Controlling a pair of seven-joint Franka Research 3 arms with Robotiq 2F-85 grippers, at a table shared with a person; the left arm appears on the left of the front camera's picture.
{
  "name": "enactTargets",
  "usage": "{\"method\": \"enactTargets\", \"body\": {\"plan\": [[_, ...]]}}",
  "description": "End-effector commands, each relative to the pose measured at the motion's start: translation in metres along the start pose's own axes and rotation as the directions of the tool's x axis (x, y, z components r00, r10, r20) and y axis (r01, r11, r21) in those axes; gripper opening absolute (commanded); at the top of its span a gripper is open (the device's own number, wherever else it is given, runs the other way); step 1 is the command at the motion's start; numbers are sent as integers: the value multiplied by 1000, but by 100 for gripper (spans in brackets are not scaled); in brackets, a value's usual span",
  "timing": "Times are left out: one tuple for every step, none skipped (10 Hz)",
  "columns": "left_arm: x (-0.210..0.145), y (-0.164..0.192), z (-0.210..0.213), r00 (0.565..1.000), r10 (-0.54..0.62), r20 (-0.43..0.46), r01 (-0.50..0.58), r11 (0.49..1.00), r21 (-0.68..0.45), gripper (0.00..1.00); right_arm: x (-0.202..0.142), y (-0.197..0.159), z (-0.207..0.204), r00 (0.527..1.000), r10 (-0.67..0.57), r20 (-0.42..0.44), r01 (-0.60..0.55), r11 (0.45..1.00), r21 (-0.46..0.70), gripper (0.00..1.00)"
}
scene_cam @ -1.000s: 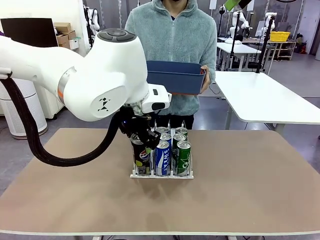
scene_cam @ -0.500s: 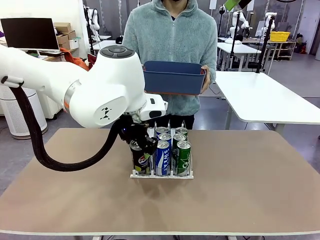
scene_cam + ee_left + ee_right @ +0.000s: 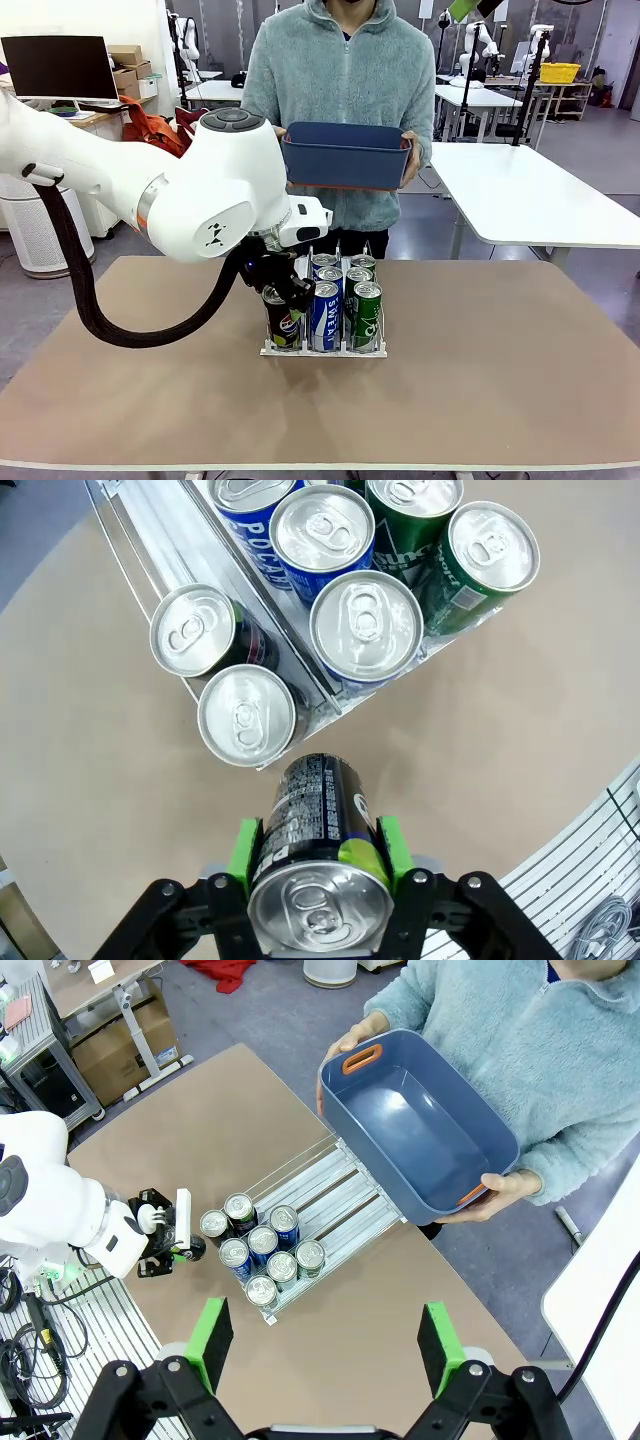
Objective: Fill the beverage cans into the dispenser.
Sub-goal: Place the picked Pepsi coke in the line of the Automatic Can Dispenser with the same cans.
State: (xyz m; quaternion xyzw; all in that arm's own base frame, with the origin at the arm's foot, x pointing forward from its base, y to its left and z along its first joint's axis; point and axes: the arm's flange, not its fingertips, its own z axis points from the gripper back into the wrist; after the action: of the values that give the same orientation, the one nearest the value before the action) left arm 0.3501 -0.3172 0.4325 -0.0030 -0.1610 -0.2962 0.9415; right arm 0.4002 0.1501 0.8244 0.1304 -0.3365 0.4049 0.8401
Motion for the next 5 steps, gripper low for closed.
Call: {"method": "enactTargets", "body": {"plan": [[7, 11, -5, 1000, -24, 12, 25, 998, -53, 58, -2, 1, 0, 1000, 5, 12, -6, 1000, 15, 99], [9, 12, -8, 1000, -17, 7, 18, 997, -69, 58, -2, 1, 0, 1000, 5, 12, -6, 1000, 15, 99], [12, 13, -12, 1000, -12, 11, 13, 997, -74, 58, -2, 1, 0, 1000, 5, 12, -6, 1000, 15, 99], [13, 20, -15, 1000, -25, 16, 26, 997, -74, 58, -2, 1, 0, 1000, 5, 12, -6, 1000, 15, 99], [16, 27, -17, 999, -32, 26, 34, 997, -75, 58, -2, 1, 0, 1000, 5, 12, -6, 1000, 15, 99]]}}
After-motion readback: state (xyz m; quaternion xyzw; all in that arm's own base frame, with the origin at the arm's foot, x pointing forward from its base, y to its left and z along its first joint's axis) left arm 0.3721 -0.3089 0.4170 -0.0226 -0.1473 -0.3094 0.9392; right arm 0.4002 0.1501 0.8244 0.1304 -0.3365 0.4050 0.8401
